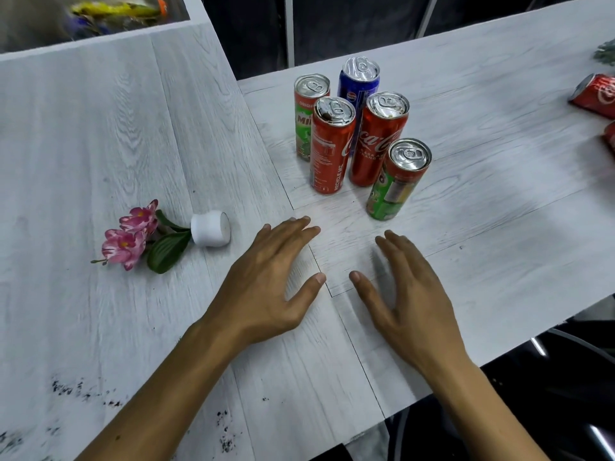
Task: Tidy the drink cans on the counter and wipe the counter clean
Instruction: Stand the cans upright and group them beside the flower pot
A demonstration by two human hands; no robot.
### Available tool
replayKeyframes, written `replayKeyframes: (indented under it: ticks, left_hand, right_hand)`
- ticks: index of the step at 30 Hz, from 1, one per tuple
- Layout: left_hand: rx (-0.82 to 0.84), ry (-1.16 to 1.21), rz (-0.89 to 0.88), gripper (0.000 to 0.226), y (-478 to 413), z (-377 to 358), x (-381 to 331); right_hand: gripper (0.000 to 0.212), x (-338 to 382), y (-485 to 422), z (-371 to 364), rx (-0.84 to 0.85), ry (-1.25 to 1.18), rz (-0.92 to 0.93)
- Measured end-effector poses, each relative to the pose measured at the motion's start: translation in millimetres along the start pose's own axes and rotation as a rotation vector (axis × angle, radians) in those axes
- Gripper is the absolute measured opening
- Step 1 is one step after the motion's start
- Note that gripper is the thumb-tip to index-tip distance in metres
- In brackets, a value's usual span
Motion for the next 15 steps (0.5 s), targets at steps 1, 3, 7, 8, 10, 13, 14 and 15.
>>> replayKeyframes:
  ticks: [1, 3, 7, 8, 10, 13, 14, 15]
  left_hand:
    - [-0.003, 0.0, -0.003, 0.066, 3.7, 1.4, 1.2]
    - [-0.012, -0.002, -0.006, 0.066, 11.8, 4.4, 4.4]
    - [-0.038, -0.013, -0.008, 0.065, 32.7, 14.4, 15.8]
    - [-0.045, -0.008, -0.004, 0.065, 39.1, 18.0, 20.2]
    - [-0.06, -0.002, 0.008, 0.065, 51.2, 25.9, 29.5]
    - [-0.087, 0.011, 0.028, 0.063, 69.2, 38.9, 43.8]
    - [-0.096, 0.014, 0.036, 0.063, 75.6, 43.8, 48.8]
    - [-0.103, 0.013, 0.045, 0.063, 82.1, 48.5, 54.2]
  right_hand:
    - [0.072, 6.3, 1.0, -1.2, 0.017, 0.02, 0.033]
    - [0.072, 18.0, 2.2, -3.4, 0.045, 0.059, 0.089]
    - [0.071, 42.9, 4.6, -9.2, 0.071, 0.091, 0.165]
    - [0.071, 50.1, 4.9, -11.0, 0.074, 0.091, 0.18]
    - [0.071, 64.6, 4.8, -15.1, 0.08, 0.089, 0.203]
    - [0.071, 86.7, 4.3, -21.5, 0.082, 0.078, 0.231]
    - [0.071, 94.8, 4.2, -23.8, 0.083, 0.077, 0.243]
    - [0.071, 102.7, 4.4, -26.2, 0.083, 0.074, 0.256]
Point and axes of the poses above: each hand's wrist, its own y-axis away from the middle knuckle, its own z-axis out of the back of the hand, x = y × z, the point moved 4 cm from there along -y, towards the middle knuckle, and after that the axes turned 11 degrees about z, right-handed, at the moved point
